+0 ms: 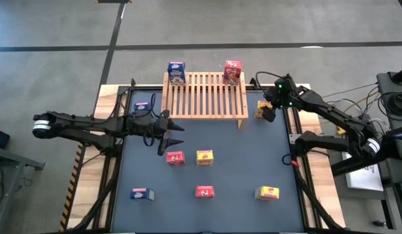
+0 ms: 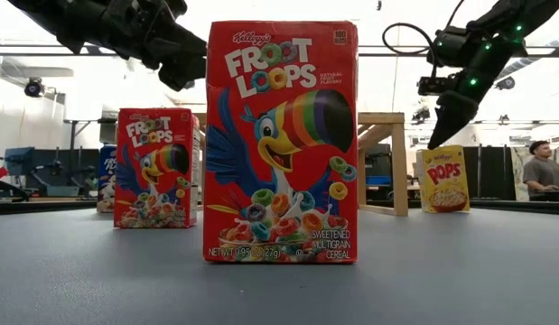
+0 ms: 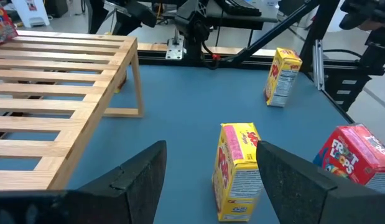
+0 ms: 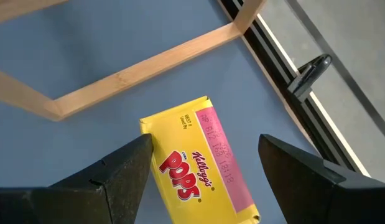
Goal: Stack cereal on shelf
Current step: Put the top yellow cereal box on the shelf
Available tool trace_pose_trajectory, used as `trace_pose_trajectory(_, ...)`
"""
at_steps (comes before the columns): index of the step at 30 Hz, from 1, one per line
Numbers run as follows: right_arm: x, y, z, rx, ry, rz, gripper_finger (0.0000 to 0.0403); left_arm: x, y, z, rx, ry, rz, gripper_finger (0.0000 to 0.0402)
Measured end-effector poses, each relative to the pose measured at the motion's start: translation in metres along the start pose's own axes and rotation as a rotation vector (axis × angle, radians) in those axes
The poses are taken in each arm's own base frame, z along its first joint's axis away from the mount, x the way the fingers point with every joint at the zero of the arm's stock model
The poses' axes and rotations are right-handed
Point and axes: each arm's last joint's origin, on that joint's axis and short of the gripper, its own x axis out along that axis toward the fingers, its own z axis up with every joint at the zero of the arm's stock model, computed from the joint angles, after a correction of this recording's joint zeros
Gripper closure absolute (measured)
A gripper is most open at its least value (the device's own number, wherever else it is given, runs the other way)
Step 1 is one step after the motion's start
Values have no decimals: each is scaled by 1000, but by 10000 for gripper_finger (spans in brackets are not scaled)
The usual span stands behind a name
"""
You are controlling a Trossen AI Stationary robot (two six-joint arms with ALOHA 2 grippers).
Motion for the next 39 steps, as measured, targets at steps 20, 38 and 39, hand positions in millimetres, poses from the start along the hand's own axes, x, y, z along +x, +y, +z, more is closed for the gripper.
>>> trace_pose_trajectory(20,-6,-1,1,22,-62,56,117,0,0,0,0,0,-2,169)
trace_pose_trajectory(38,2,-9,-3,23,6,-2,117,0,0,0,1,0,-2,169)
trace_pose_trajectory(39,4,-9,-3,24,14,3,117,0,0,0,1,1,-2,169)
